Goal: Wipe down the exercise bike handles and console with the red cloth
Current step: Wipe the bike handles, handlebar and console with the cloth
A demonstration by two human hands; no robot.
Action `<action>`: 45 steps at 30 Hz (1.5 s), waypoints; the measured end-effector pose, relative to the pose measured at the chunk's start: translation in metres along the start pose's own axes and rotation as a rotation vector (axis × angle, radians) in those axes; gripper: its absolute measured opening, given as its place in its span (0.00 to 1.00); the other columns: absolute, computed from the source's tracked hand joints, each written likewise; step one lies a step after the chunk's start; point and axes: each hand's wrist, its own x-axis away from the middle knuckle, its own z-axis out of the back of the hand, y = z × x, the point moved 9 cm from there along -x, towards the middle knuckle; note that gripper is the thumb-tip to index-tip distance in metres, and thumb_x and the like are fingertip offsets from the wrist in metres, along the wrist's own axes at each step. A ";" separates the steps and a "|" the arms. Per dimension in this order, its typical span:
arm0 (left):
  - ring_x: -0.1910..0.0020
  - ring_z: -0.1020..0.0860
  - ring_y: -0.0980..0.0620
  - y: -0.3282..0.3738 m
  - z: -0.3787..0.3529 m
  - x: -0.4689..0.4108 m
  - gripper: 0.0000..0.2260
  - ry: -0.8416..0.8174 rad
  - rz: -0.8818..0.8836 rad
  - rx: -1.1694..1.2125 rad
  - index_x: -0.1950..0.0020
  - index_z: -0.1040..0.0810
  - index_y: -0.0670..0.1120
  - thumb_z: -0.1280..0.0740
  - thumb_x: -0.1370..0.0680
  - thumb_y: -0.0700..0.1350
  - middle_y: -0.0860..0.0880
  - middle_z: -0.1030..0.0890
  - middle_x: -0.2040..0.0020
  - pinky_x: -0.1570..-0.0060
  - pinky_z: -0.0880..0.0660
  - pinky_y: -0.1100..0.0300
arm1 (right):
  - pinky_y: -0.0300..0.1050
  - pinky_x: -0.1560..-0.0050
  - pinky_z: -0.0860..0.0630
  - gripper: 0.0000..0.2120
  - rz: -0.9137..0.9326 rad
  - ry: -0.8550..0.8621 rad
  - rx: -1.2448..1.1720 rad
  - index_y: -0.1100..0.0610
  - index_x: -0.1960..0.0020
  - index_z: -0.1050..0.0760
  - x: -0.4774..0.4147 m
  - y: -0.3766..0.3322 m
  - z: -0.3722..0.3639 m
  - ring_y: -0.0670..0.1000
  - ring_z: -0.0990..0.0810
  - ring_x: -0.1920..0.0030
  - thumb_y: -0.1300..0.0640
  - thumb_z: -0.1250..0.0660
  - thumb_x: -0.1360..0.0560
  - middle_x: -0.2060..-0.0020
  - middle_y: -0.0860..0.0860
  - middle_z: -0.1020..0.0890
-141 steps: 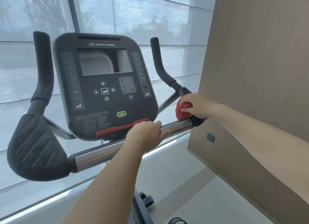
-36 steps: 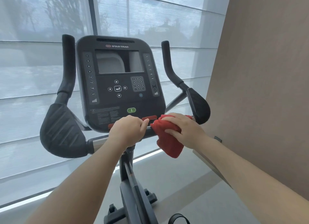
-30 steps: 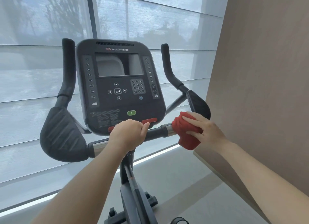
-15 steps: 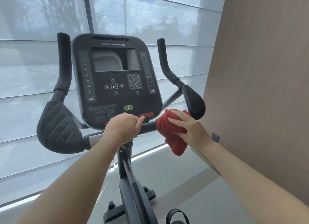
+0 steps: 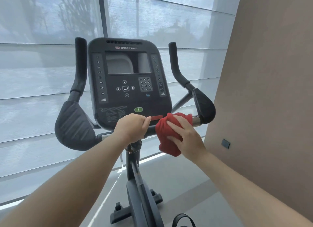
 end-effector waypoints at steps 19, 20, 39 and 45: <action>0.68 0.27 0.48 -0.051 0.017 0.034 0.23 0.008 0.069 -0.082 0.72 0.33 0.47 0.51 0.19 0.53 0.49 0.27 0.70 0.70 0.37 0.57 | 0.45 0.35 0.35 0.17 -0.096 -0.080 0.069 0.50 0.37 0.26 -0.030 -0.021 -0.018 0.50 0.28 0.39 0.47 0.42 0.22 0.40 0.48 0.23; 0.68 0.27 0.47 -0.050 0.017 0.034 0.23 0.004 0.073 -0.083 0.72 0.33 0.48 0.51 0.19 0.53 0.50 0.27 0.70 0.69 0.36 0.57 | 0.45 0.36 0.35 0.16 -0.153 -0.069 0.076 0.50 0.38 0.25 -0.033 -0.015 -0.017 0.50 0.28 0.39 0.47 0.42 0.22 0.41 0.47 0.23; 0.69 0.27 0.48 -0.052 0.014 0.031 0.22 -0.023 0.059 -0.055 0.71 0.32 0.47 0.50 0.19 0.52 0.50 0.27 0.70 0.68 0.33 0.57 | 0.50 0.39 0.31 0.18 -0.423 -0.122 0.106 0.52 0.36 0.28 -0.029 0.048 0.022 0.53 0.28 0.39 0.46 0.43 0.21 0.37 0.50 0.27; 0.69 0.28 0.50 -0.050 0.016 0.033 0.22 -0.019 0.055 -0.071 0.71 0.33 0.47 0.50 0.19 0.51 0.50 0.27 0.70 0.68 0.34 0.57 | 0.43 0.42 0.36 0.18 -0.176 -0.263 0.153 0.45 0.36 0.29 -0.038 -0.009 -0.014 0.50 0.30 0.40 0.42 0.42 0.23 0.40 0.46 0.27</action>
